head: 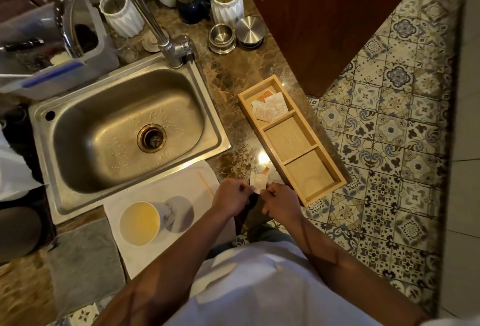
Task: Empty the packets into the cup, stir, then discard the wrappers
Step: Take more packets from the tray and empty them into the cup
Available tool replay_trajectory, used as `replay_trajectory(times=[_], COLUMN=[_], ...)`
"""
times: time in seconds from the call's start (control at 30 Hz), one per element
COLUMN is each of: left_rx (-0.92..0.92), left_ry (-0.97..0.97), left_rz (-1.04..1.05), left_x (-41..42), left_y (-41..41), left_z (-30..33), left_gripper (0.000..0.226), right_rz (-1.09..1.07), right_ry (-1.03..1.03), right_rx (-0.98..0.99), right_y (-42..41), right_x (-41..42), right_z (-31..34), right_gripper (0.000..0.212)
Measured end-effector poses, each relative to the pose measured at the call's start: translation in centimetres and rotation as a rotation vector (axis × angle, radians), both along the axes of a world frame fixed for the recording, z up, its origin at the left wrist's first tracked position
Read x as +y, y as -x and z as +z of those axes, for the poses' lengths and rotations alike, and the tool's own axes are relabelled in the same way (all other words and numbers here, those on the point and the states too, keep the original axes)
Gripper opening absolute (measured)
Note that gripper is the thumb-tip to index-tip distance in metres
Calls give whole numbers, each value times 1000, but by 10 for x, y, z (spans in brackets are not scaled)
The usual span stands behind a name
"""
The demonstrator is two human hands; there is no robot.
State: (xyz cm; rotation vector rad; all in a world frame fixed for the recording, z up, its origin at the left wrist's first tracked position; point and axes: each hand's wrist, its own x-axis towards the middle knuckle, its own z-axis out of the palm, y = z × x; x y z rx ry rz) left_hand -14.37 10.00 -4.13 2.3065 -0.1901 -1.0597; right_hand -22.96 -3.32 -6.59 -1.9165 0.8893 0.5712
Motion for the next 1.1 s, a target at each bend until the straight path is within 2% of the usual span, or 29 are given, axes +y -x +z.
replay_trajectory(times=[0.3, 0.6, 0.8, 1.0, 1.1], left_rx=[-10, -49, -61, -168, -179], left_ry=[-37, -37, 45, 186, 294], left_rz=[13, 19, 161, 364, 490], left_x=[2, 4, 16, 55, 83], left_y=[2, 5, 3, 2, 3], left_z=[-7, -4, 24, 68, 87], left_gripper=[26, 38, 33, 15, 13], right_rz=[39, 65, -58, 170, 265], right_ry=[28, 25, -122, -106, -10], right_rx=[40, 15, -83, -207, -224], right_y=[-1, -2, -15, -38, -49], right_x=[0, 0, 2, 13, 26], right_z=[-2, 15, 38, 56, 56], right_gripper=[42, 41, 26, 14, 10])
